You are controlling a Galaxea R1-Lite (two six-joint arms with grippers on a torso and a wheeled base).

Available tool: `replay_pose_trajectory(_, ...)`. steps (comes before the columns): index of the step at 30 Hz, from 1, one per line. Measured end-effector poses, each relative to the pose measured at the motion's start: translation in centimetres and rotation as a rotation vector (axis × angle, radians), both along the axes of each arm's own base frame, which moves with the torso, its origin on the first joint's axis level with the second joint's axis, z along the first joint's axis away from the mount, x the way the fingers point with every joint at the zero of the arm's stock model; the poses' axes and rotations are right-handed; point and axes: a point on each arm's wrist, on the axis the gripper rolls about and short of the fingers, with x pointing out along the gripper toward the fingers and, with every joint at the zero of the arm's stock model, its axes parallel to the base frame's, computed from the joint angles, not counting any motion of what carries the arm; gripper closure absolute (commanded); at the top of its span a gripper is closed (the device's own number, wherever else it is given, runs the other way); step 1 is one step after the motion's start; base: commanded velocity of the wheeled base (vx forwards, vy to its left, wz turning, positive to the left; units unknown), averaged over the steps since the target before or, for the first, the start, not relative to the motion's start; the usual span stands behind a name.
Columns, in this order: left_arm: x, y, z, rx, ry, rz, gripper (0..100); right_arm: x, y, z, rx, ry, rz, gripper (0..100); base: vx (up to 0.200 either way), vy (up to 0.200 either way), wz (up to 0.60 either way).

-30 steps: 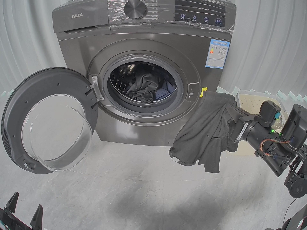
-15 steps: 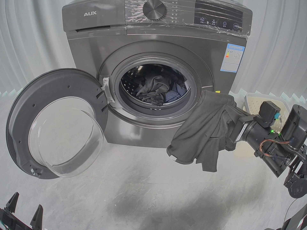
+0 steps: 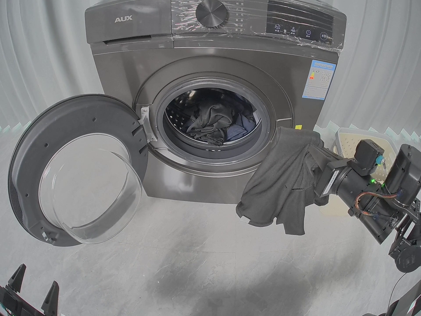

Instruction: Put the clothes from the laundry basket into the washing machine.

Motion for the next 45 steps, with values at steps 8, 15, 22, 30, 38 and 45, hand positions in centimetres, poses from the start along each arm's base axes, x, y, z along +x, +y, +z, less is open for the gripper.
replay_pose_trajectory(8, 0.0, 0.0, 0.0, -0.001, 0.0, 0.0, 0, 0.0, 0.0, 0.0, 0.0, 0.001, 0.001, 100, 0.0, 0.0, 0.0)
replay_pose_trajectory(15, 0.0, 0.0, 0.0, 0.002, 0.0, 0.0, 0, 0.0, 0.0, 0.0, -0.001, 0.001, 0.0, 100, 0.0, 0.0, 0.0)
replay_pose_trajectory(22, 0.0, 0.0, 0.0, 0.029, -0.004, 0.0, 0, -0.4, 0.6, 0.3, 0.006, -0.008, 0.029, 100, 0.0, 0.0, 0.0)
replay_pose_trajectory(30, 0.0, -0.1, 0.1, 0.101, -0.017, -0.021, 0, -0.4, 2.6, 0.3, 0.012, -0.01, 0.084, 100, 0.0, 0.0, 0.0)
replay_pose_trajectory(38, 0.0, -0.1, 0.2, 0.106, -0.024, -0.031, 0, 0.7, 5.5, 1.2, 0.114, -0.054, 0.132, 100, 0.0, 0.0, 0.0)
replay_pose_trajectory(45, 0.0, -0.1, 0.2, 0.104, -0.025, -0.034, 0, 1.2, 7.1, 0.8, 0.132, -0.068, 0.156, 100, 0.0, 0.0, 0.0)
